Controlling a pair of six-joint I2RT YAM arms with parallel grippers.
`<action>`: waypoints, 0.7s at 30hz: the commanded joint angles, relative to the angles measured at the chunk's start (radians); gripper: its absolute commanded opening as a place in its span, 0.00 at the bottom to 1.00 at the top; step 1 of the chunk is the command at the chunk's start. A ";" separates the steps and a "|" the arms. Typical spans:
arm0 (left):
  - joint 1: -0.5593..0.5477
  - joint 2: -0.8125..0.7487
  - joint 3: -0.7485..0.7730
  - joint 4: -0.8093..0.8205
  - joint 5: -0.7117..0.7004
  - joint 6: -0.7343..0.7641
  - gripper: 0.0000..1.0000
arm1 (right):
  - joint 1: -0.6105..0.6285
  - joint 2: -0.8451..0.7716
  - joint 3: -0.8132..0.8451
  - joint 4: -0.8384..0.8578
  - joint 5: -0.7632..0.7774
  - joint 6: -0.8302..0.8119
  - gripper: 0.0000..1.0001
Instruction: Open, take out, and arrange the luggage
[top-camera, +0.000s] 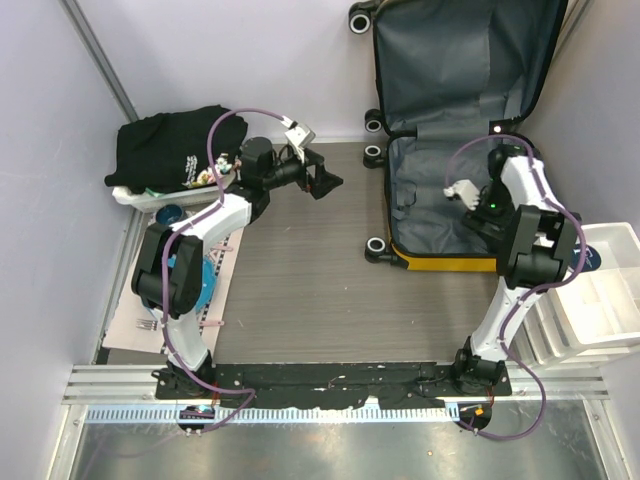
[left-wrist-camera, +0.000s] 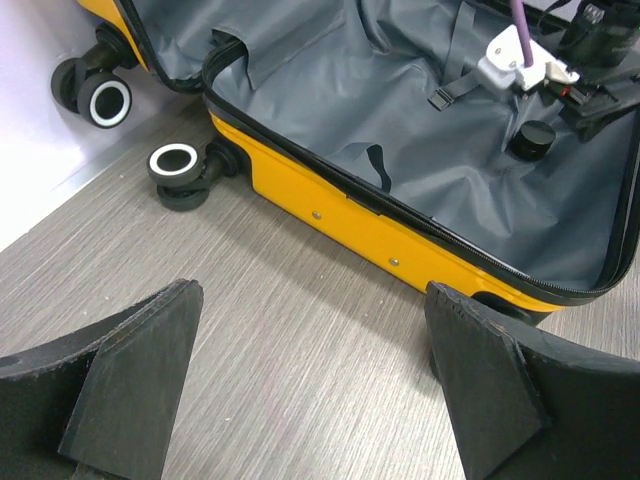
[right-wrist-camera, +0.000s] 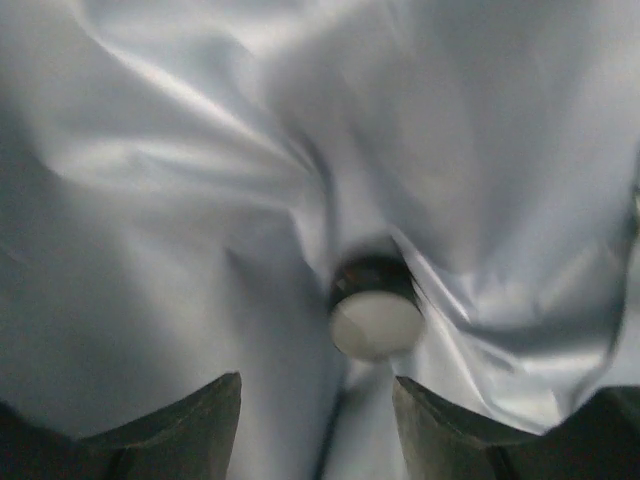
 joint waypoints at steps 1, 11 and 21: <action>0.014 -0.003 -0.012 0.090 0.002 -0.023 0.97 | -0.049 -0.036 0.047 0.029 0.225 -0.096 0.69; 0.036 0.016 -0.002 0.103 0.018 -0.037 0.97 | -0.048 0.017 -0.031 0.137 0.227 0.043 0.73; 0.039 0.019 0.006 0.098 0.025 -0.044 0.97 | -0.030 0.057 -0.060 0.180 0.146 0.116 0.73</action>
